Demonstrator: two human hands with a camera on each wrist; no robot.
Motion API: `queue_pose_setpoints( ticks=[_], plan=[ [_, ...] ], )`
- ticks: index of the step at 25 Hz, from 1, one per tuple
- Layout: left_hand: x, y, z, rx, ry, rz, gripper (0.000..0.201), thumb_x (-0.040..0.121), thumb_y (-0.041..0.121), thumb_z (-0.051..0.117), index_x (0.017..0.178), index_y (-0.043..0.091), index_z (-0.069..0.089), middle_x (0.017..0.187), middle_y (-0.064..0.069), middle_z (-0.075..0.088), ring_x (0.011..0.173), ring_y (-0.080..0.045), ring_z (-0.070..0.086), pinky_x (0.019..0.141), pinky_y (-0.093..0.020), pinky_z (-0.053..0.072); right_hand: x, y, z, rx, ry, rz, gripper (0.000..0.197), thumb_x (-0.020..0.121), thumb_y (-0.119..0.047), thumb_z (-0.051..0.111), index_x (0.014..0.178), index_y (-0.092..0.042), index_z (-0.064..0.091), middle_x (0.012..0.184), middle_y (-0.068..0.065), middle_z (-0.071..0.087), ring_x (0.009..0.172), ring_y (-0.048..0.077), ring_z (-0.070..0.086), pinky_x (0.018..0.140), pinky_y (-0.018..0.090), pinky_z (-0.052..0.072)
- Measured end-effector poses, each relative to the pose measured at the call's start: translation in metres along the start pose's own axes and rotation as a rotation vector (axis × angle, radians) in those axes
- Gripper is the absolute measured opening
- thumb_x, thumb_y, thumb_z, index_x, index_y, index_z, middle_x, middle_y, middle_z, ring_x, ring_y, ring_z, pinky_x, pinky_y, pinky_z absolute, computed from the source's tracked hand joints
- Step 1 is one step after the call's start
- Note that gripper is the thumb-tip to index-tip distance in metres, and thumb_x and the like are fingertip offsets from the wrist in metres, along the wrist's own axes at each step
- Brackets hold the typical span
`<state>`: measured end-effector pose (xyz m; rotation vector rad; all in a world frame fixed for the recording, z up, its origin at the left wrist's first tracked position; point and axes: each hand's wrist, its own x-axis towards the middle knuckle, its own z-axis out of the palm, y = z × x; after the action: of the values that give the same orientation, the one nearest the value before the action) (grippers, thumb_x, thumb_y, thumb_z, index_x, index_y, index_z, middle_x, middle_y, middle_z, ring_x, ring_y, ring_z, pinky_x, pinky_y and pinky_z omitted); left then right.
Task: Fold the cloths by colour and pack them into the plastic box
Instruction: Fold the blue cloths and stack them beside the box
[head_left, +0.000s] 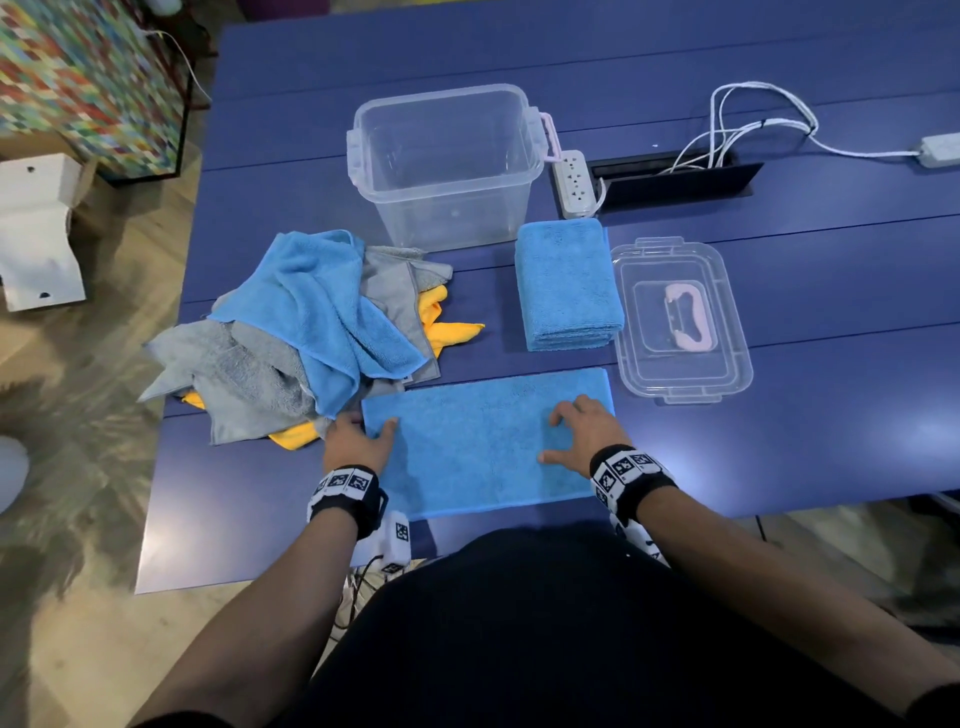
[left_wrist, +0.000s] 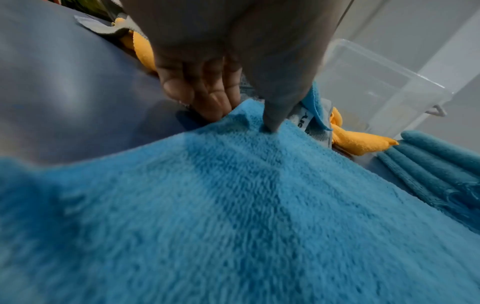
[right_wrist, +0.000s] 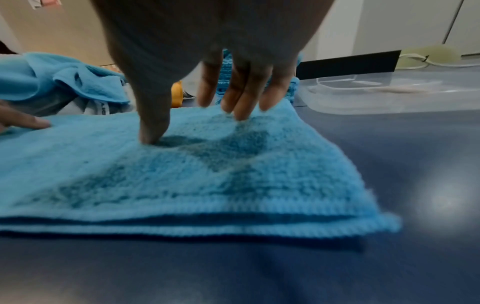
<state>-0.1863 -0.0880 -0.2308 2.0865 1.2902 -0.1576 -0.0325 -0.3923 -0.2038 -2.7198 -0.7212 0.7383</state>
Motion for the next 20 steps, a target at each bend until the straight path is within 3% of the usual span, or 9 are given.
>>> queue_pose_setpoints(
  ticks=[2, 4, 6, 9, 13, 15, 17, 18, 20],
  plan=[
    [0.006, 0.002, 0.001, -0.065, -0.058, -0.021, 0.065, 0.067, 0.064, 0.067, 0.108, 0.015, 0.06, 0.112, -0.011, 0.063, 0.101, -0.031, 0.062, 0.086, -0.043, 0.054, 0.002, -0.002, -0.002, -0.003, -0.087, 0.021, 0.053, 0.066, -0.058, 0.077, 0.103, -0.03, 0.052, 0.105, -0.006, 0.043, 0.11, 0.019, 0.047, 0.098, 0.033, 0.04],
    [0.003, 0.009, -0.002, -0.064, -0.093, -0.031, 0.049, 0.073, 0.055, 0.07, 0.1, 0.015, 0.062, 0.105, -0.01, 0.066, 0.099, -0.031, 0.063, 0.084, -0.04, 0.054, 0.006, -0.002, -0.005, -0.019, -0.13, 0.032, 0.051, 0.065, -0.056, 0.078, 0.101, -0.032, 0.052, 0.103, -0.007, 0.043, 0.107, 0.018, 0.048, 0.098, 0.035, 0.041],
    [-0.004, 0.017, -0.003, -0.012, -0.088, -0.007, 0.039, 0.085, 0.039, 0.067, 0.111, 0.011, 0.061, 0.108, -0.013, 0.066, 0.104, -0.034, 0.062, 0.085, -0.037, 0.051, 0.008, -0.004, -0.006, 0.017, -0.124, 0.044, 0.047, 0.066, -0.054, 0.078, 0.101, -0.032, 0.054, 0.103, -0.008, 0.047, 0.105, 0.016, 0.051, 0.097, 0.035, 0.042],
    [-0.016, 0.036, -0.013, -0.072, -0.173, 0.041, 0.036, 0.09, 0.036, 0.063, 0.12, 0.015, 0.058, 0.112, -0.008, 0.066, 0.106, -0.031, 0.063, 0.089, -0.036, 0.05, 0.006, -0.014, -0.01, 0.292, -0.007, 0.043, 0.036, 0.071, -0.043, 0.08, 0.097, -0.028, 0.061, 0.1, -0.007, 0.055, 0.093, 0.01, 0.055, 0.091, 0.031, 0.047],
    [-0.027, 0.082, -0.008, -0.375, -0.449, -0.012, 0.029, 0.091, 0.031, 0.065, 0.108, 0.008, 0.061, 0.093, -0.014, 0.07, 0.064, -0.024, 0.068, 0.058, -0.035, 0.057, 0.003, -0.048, -0.02, 0.707, -0.231, 0.009, 0.043, 0.068, -0.029, 0.086, 0.105, -0.024, 0.065, 0.097, -0.002, 0.062, 0.071, 0.006, 0.055, 0.072, 0.021, 0.049],
    [-0.042, 0.109, -0.002, -0.444, -0.568, -0.008, 0.034, 0.093, 0.03, 0.063, 0.112, 0.003, 0.053, 0.091, -0.018, 0.068, 0.057, -0.023, 0.067, 0.049, -0.032, 0.054, 0.006, -0.063, -0.02, 0.788, -0.413, 0.012, 0.063, 0.065, -0.034, 0.087, 0.12, -0.025, 0.057, 0.107, 0.002, 0.063, 0.079, 0.01, 0.062, 0.072, 0.024, 0.054],
    [-0.051, 0.122, 0.004, -0.477, -0.664, -0.005, 0.027, 0.096, 0.032, 0.06, 0.106, 0.01, 0.049, 0.1, -0.016, 0.068, 0.065, -0.023, 0.068, 0.054, -0.032, 0.055, 0.012, -0.074, -0.015, 0.698, -0.505, 0.037, 0.083, 0.069, -0.048, 0.081, 0.137, -0.021, 0.042, 0.122, 0.003, 0.057, 0.102, 0.02, 0.063, 0.083, 0.033, 0.052],
    [-0.052, 0.124, 0.007, -0.507, -0.707, -0.012, 0.022, 0.097, 0.031, 0.058, 0.103, 0.013, 0.048, 0.104, -0.014, 0.068, 0.07, -0.023, 0.068, 0.058, -0.031, 0.054, 0.015, -0.076, -0.009, 0.601, -0.5, 0.042, 0.084, 0.073, -0.051, 0.077, 0.14, -0.017, 0.038, 0.122, 0.003, 0.054, 0.108, 0.023, 0.059, 0.084, 0.032, 0.049],
    [-0.046, 0.12, 0.009, -0.534, -0.678, 0.044, 0.009, 0.098, 0.024, 0.056, 0.099, 0.017, 0.051, 0.108, -0.015, 0.068, 0.075, -0.02, 0.067, 0.063, -0.029, 0.052, 0.019, -0.077, 0.0, 0.445, -0.406, 0.077, 0.062, 0.08, -0.042, 0.073, 0.128, -0.011, 0.049, 0.103, -0.001, 0.055, 0.097, 0.021, 0.057, 0.078, 0.026, 0.043]
  ],
)
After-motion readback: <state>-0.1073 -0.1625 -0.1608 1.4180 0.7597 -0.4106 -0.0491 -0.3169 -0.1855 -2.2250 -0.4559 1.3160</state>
